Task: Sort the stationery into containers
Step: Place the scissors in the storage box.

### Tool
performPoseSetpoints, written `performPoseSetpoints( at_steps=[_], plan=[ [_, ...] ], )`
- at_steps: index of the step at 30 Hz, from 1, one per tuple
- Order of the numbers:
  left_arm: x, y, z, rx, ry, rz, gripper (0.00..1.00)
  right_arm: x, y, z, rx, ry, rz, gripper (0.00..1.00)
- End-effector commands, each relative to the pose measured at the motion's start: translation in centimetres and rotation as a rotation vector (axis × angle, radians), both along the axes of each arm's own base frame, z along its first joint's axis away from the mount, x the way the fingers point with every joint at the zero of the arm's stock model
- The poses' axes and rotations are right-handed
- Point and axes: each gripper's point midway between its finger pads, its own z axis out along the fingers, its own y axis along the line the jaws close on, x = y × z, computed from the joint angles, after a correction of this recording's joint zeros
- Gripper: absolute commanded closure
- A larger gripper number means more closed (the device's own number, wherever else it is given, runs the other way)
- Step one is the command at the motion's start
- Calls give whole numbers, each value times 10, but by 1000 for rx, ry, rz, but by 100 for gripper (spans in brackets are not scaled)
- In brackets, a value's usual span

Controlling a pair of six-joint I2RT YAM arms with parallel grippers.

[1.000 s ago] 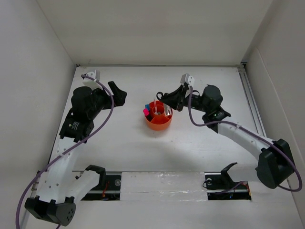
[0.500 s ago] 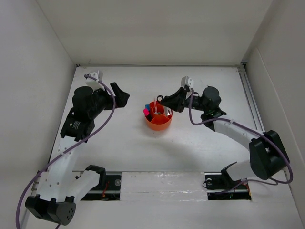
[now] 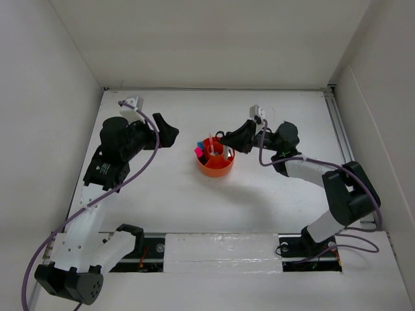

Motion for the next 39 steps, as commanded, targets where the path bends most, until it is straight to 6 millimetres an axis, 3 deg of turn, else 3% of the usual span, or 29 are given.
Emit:
performPoseSetpoints(
  at_steps=[1,10,15,27,31,39],
  plan=[
    [2,-4,11,-5,-56,-29,0,-12,-1,17,52,-91,51,100],
    [1,-7,9,-2,-59,-49,0,-3,-1,-11,54,-43,11,100],
    [3,-7,6,0,-50,-49,0,-1,0,-5,64,-55,13,100],
    [4,-9,3,7,-45,-60,0,10,0,-21,68,-16,-3,100],
    [4,-9,3,7,-45,-60,0,6,-1,-27,70,6,1,91],
    [4,-9,3,7,-45,-60,0,2,-4,-41,84,36,-12,89]
  ],
)
